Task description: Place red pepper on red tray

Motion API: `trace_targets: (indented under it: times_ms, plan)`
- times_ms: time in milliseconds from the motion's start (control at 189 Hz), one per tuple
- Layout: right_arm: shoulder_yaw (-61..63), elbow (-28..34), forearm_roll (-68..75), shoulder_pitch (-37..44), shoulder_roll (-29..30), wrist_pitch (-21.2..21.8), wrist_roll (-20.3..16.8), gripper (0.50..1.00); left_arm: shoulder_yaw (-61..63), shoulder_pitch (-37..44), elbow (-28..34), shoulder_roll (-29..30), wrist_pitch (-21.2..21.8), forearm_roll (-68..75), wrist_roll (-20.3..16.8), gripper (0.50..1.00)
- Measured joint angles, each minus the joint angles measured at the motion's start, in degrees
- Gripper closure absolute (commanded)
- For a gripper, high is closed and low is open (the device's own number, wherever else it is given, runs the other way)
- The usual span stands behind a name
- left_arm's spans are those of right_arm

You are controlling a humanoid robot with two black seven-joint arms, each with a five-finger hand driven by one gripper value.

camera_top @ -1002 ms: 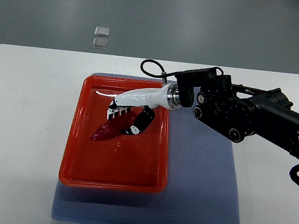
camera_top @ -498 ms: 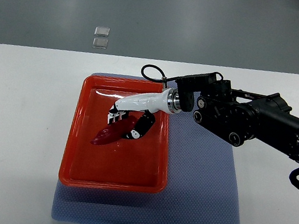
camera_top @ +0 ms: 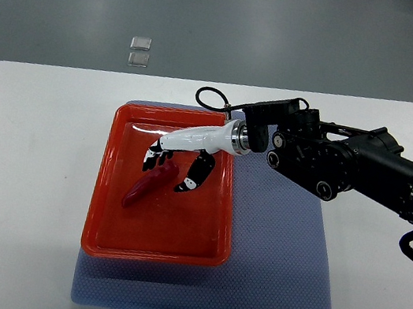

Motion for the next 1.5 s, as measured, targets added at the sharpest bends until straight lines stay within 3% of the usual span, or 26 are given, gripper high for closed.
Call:
trace_targets:
  times_ms: [472,742,986,1373,1501]
  plan:
    - [9.57,-0.59,7.75,0.09,-0.18,-0.53,-2.05,0.715,0.0,0.0,0.0,0.0,0.0,0.0,0.02,0.5]
    - [16.94,-1.6,14.99,-3.9,-7.55,-2.84,-6.99,0.715,0.0,-0.01,0.0,0.0,0.0,0.0,0.02,0.5]
    - [20.27,-6.45,24.21,-8.16,-12.13,-7.81,-8.33,0.718,0.0,0.01,0.0,0.0,0.0,0.0,0.02,0.5]
    - [20.38,-17.89,51.84,-11.47,-12.61,-14.31,-8.39,0.715,0.0,0.0,0.0,0.0,0.0,0.0,0.01,0.5]
    - [20.36,-19.91,58.73,-12.11,-12.62,-14.46,-8.39,0.638,0.0,0.01,0.0,0.0,0.0,-0.01,0.01,0.5]
